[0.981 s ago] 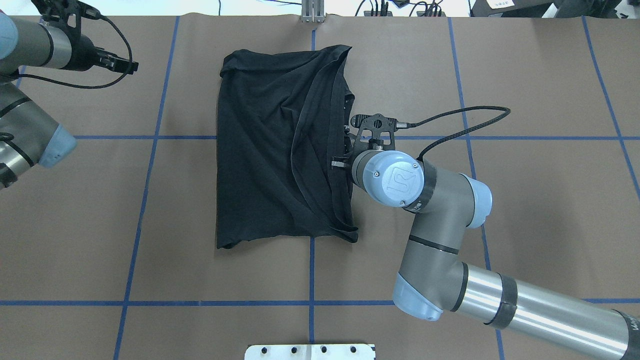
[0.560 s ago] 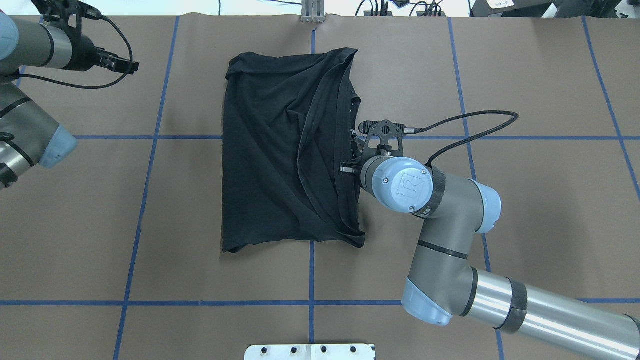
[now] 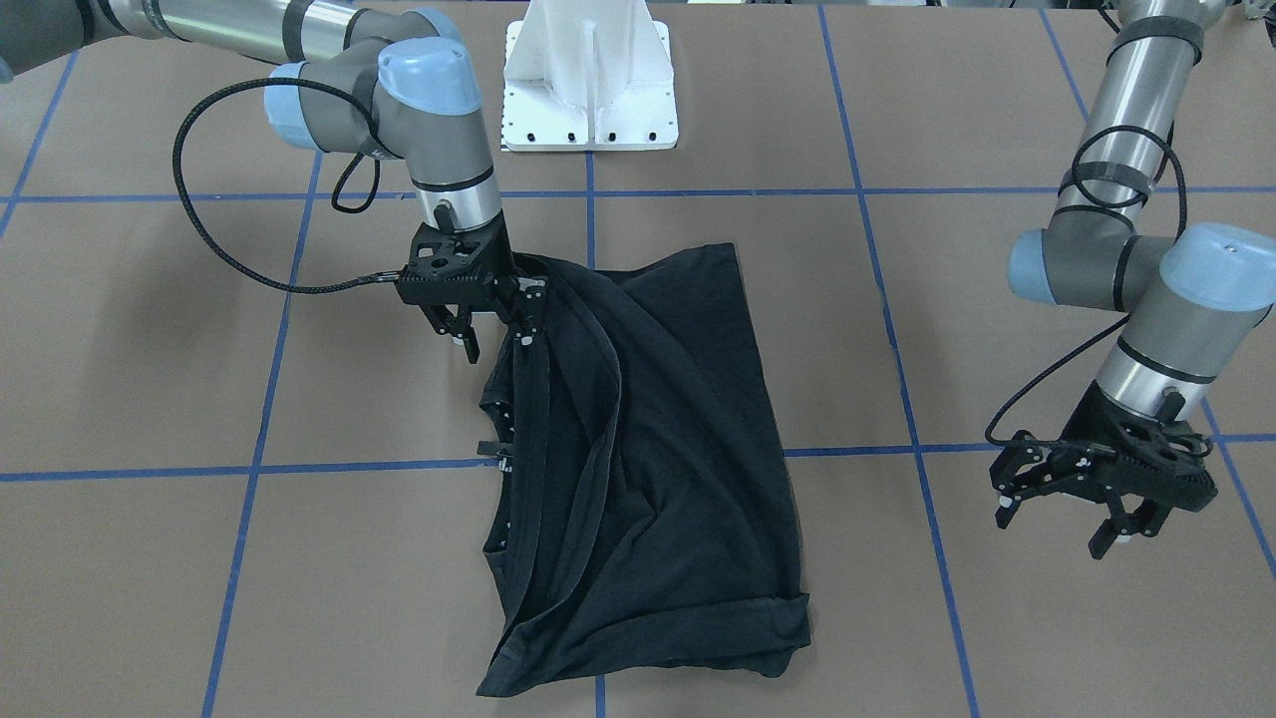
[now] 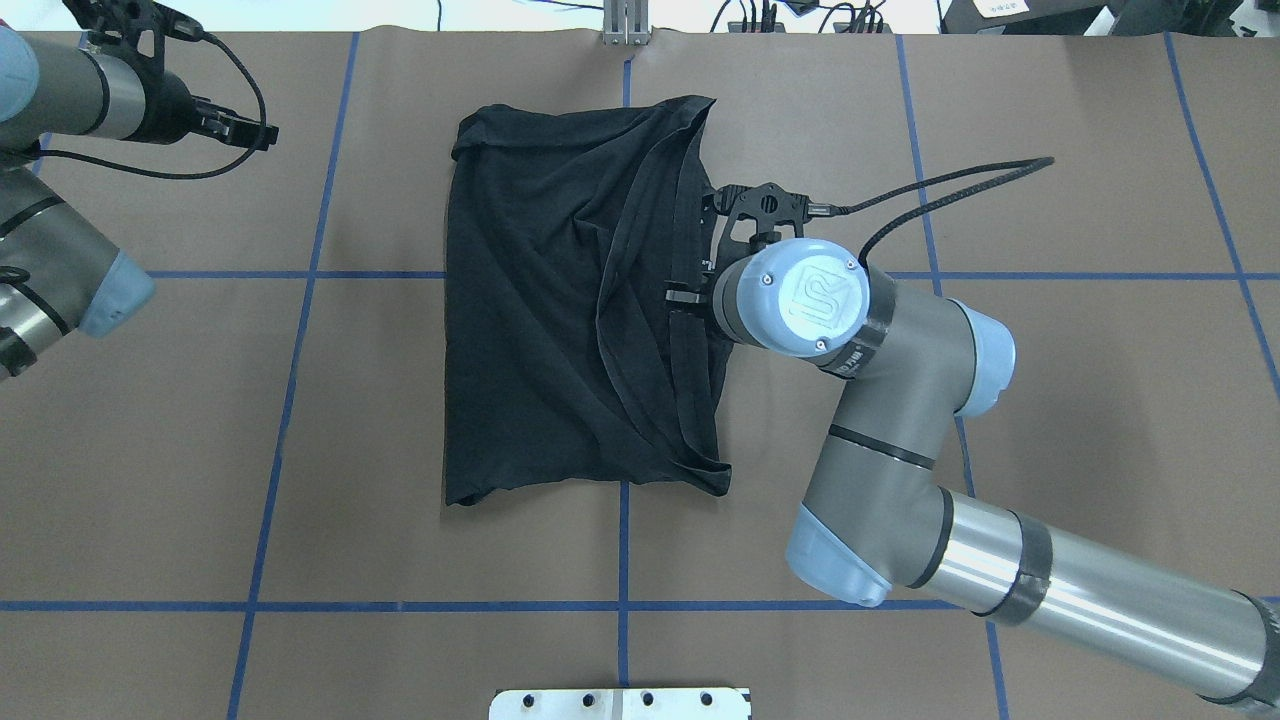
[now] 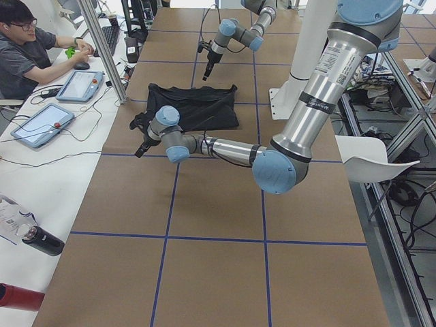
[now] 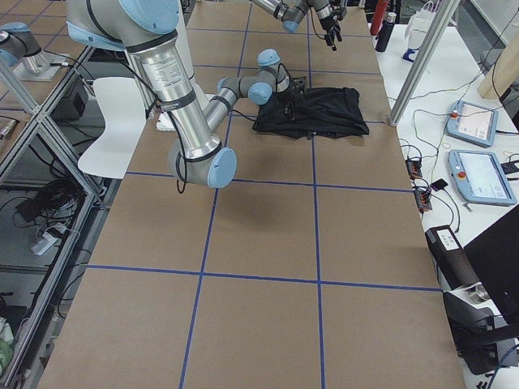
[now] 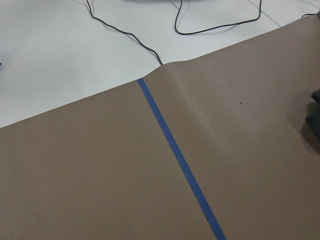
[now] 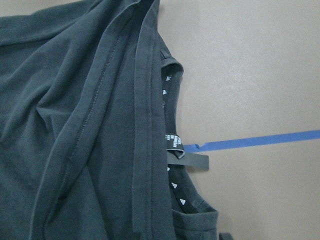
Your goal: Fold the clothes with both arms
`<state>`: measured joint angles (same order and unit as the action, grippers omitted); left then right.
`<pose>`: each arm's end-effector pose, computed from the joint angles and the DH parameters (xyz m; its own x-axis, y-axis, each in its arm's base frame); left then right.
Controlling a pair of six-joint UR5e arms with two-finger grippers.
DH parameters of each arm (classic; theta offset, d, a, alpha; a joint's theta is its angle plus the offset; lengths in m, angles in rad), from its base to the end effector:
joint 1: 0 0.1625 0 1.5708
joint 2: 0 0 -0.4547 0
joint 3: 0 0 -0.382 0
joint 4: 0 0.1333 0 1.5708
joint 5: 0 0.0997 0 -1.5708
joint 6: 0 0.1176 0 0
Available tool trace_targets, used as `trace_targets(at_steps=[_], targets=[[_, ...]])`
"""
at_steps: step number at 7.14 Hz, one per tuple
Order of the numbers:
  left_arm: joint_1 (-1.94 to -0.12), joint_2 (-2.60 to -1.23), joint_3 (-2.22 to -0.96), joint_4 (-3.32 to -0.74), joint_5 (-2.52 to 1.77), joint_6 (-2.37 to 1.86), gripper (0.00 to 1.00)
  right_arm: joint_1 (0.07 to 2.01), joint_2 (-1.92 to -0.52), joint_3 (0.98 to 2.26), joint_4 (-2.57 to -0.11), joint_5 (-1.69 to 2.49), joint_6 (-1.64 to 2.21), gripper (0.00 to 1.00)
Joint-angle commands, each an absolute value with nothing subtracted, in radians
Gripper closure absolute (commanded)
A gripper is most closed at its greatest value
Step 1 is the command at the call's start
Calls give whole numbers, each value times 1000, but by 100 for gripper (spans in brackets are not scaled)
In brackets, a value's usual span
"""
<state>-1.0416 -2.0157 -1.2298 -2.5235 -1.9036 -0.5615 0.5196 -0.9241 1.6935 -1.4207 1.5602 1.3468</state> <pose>0.2823 -0.6707 0.5012 0.7012 0.3857 -0.5996 0.1478 0.7442 0.6515 -0.5428 -0.4655 0.2516 0.6250 0.1016 0.7740 -0.3743 0.9091 0.1829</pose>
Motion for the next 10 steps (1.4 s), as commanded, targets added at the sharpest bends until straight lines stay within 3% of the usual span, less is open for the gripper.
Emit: trace_targets(at_steps=[1, 2, 6, 8, 10], targets=[[-1043, -2016, -1230, -2523, -1904, -561, 0, 522, -666, 1427, -1456, 1575, 1399, 2], [-1043, -2016, -1230, -2523, -1904, -561, 0, 512, -590, 1299, -1453, 1572, 1402, 17], [-1042, -2010, -1230, -2523, -1904, -561, 0, 463, -595, 1269, -1460, 1563, 1399, 53], [-1042, -2010, -1230, -2523, -1904, -561, 0, 463, -597, 1267, -1460, 1563, 1397, 61], [-1042, -2010, -1230, -2523, -1904, -561, 0, 462, -594, 1267, -1460, 1563, 1391, 88]])
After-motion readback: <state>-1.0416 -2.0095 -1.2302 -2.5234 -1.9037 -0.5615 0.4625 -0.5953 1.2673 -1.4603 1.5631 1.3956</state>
